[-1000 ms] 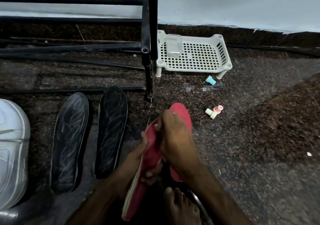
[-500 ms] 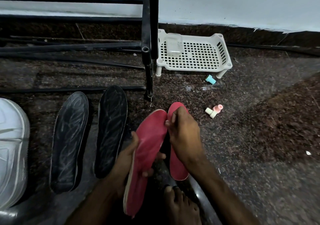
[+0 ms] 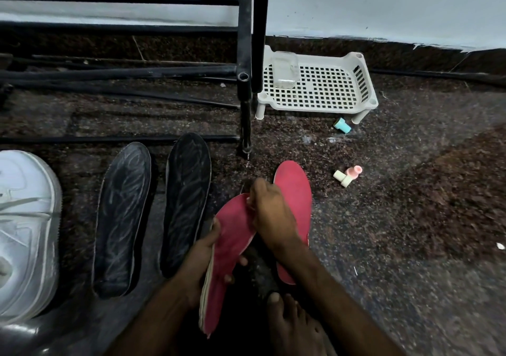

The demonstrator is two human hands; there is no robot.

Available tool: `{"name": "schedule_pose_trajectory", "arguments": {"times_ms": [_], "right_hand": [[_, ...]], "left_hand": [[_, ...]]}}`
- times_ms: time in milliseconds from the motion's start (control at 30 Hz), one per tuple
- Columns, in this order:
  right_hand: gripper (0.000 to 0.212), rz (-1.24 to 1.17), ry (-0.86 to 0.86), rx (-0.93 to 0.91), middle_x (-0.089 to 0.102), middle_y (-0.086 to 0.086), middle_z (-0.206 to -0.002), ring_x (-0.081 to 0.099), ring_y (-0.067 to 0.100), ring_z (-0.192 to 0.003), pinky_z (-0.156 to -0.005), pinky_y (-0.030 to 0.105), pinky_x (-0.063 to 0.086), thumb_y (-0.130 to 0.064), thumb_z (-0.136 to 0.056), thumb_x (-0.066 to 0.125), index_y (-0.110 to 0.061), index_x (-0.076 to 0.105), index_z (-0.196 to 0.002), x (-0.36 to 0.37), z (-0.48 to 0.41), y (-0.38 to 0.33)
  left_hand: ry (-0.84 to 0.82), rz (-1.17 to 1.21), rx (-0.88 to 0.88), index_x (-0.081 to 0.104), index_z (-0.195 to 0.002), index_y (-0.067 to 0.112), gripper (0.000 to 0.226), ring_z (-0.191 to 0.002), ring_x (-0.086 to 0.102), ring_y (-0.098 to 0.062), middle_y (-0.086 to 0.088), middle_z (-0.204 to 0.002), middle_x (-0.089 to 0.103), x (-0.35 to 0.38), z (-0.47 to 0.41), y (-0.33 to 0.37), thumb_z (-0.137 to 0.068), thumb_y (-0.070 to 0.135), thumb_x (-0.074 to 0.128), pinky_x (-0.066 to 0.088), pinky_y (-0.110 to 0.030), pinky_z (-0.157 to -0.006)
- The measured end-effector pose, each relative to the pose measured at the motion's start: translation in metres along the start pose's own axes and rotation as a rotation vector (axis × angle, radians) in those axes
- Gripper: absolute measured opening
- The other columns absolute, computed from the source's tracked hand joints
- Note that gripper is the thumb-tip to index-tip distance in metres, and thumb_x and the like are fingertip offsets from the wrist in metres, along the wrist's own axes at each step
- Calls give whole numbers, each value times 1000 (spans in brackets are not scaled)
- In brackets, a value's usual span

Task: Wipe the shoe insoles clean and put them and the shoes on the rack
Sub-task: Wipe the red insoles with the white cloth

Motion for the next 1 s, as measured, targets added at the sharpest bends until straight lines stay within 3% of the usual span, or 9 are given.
{"name": "schedule_pose_trajectory", "arguments": {"times_ms": [167,333,500,600,667,733,833,900,1000], "right_hand": [[27,-68,-101,-71,56,11,-98,51,28,-88,-68,35,33,2,-76,59,-10,45,-96,9,36,-30],[26,39,69,37,53,9,-86,52,31,-78,-62,42,37,1,-84,52,-17,35,-89,-13,5,18],[33,-268,168,-55,51,-4,-75,47,17,-70,-62,29,36,1,-83,55,-25,34,-80,-42,13,-5],[24,-177,-46,-143,55,5,-90,49,23,-83,-68,33,34,-7,-74,52,-22,41,-88,-14,38,-30],[25,-56,-100,-149,56,11,-98,48,29,-91,-69,34,30,-2,-73,57,-13,44,-92,2,39,-32],[26,12,-51,-129,56,13,-96,49,31,-90,-68,38,33,3,-73,59,-11,45,-90,5,27,-24],[31,92,39,-48,57,15,-90,53,34,-85,-64,42,39,12,-69,58,-7,49,-91,1,3,-5],[31,53,54,12,57,16,-89,53,35,-83,-65,42,38,13,-69,57,-6,49,-92,-6,2,-3],[34,-36,-58,-79,55,13,-100,51,32,-91,-74,41,40,6,-68,60,-7,48,-97,3,35,-27]], "left_hand": [[-24,145,-57,70,-104,7,64,-52,64,-25,-17,-76,69,2,-1,-9,-91,62,40,46,-24,-37],[1,115,-4,71,-93,-1,72,-39,50,-20,-17,-62,56,-4,-7,-13,-85,65,43,39,-21,-29],[-22,194,27,68,-94,0,63,-41,53,-17,-14,-61,56,-6,-6,-10,-82,59,49,37,-18,-29],[-110,210,52,73,-93,7,64,-44,55,-15,-11,-66,62,5,-6,-11,-54,56,86,38,-18,-29],[-176,226,55,75,-86,9,71,-44,56,-15,-11,-64,63,10,-4,-11,-31,49,97,38,-19,-30],[-187,233,26,75,-87,5,68,-43,55,-14,-11,-63,61,13,-3,-11,-41,51,94,38,-18,-30],[-81,228,-3,68,-94,1,61,-42,52,-14,-11,-63,57,7,-5,-12,-83,60,53,36,-17,-30],[-52,236,-4,66,-97,2,64,-42,53,-14,-12,-66,57,4,-5,-13,-90,60,39,37,-18,-30],[-80,262,2,61,-98,9,55,-40,54,-15,-10,-63,60,10,-2,-11,-91,58,37,37,-17,-29]]}}
Point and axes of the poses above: each hand's wrist, its own z-axis away from the middle knuckle, its own x-axis out of the palm, y = z × x, the point moved 6 cm from there along -z, towards the middle knuckle
